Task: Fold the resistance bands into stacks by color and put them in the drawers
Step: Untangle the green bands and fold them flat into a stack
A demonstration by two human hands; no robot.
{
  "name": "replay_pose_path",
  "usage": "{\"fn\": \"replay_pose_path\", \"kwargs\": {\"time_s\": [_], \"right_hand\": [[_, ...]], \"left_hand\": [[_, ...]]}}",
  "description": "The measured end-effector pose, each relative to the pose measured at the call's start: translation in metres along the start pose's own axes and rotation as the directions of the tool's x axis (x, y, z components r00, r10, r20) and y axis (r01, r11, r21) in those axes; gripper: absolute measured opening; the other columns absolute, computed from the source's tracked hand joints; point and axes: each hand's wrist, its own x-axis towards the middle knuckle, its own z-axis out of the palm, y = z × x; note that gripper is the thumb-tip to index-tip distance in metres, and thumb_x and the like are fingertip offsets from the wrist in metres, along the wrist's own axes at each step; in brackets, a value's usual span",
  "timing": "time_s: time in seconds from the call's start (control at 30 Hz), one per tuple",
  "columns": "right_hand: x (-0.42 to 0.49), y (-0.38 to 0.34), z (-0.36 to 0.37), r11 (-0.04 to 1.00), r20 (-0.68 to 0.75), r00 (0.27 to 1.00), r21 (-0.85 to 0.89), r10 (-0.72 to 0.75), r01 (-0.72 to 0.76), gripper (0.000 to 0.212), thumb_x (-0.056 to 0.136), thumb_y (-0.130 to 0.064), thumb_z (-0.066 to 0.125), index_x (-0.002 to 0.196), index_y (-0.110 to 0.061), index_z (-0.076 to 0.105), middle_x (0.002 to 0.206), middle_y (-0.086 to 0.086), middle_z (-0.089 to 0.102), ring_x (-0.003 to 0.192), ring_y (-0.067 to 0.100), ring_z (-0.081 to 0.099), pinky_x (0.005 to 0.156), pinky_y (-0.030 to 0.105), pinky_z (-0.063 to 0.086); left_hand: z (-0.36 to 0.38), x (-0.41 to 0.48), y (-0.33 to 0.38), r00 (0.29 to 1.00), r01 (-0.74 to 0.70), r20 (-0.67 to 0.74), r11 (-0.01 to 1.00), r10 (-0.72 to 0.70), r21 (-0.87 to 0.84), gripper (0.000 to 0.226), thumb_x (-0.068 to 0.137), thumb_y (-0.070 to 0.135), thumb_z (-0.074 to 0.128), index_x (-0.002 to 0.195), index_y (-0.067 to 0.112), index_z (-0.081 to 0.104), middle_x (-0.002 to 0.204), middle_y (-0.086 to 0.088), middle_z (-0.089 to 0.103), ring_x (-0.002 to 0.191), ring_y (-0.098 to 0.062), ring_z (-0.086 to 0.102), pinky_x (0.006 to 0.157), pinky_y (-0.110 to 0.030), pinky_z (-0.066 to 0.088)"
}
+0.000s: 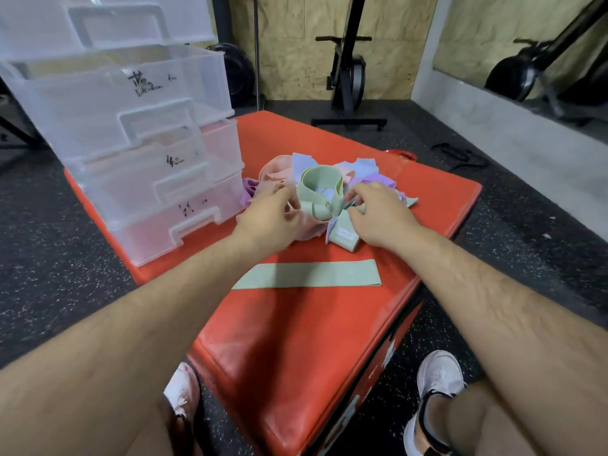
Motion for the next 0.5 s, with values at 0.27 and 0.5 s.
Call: {"fn": "replay_pose_path", "kwargs": {"time_s": [0.27,0.5], "right_hand": [[0.046,-0.012,0.004,0.993,0.176,0.978,0.016,0.109,-0.114,0.031,0.091,-0.032,0.052,0.120,-0.039,0.061,0.123,-0.002,0.055,0.120,0.025,0.045,0.099,0.040,0.044],[0.060,-0.022,-0.004,0.935,0.132,0.978,0.296,0.160,-0.193,0.036,0.091,-0.008,0.044,0.108,-0.024,0.071,0.111,-0.006,0.067,0.086,0.013,0.062,0.067,0.024,0.050]], "left_hand": [[0.016,0.053,0.012,0.999,-0.003,0.035,0.986,-0.003,0.166,0.032,0.088,0.040,0.055,0.120,0.034,0.057,0.120,-0.007,0.053,0.122,-0.032,0.044,0.102,-0.045,0.038],[0.025,0.069,0.014,0.999,-0.053,-0.002,0.999,0.053,0.008,0.030,0.090,0.033,0.063,0.118,0.023,0.064,0.110,0.000,0.043,0.107,-0.016,0.040,0.095,-0.027,0.036]]}}
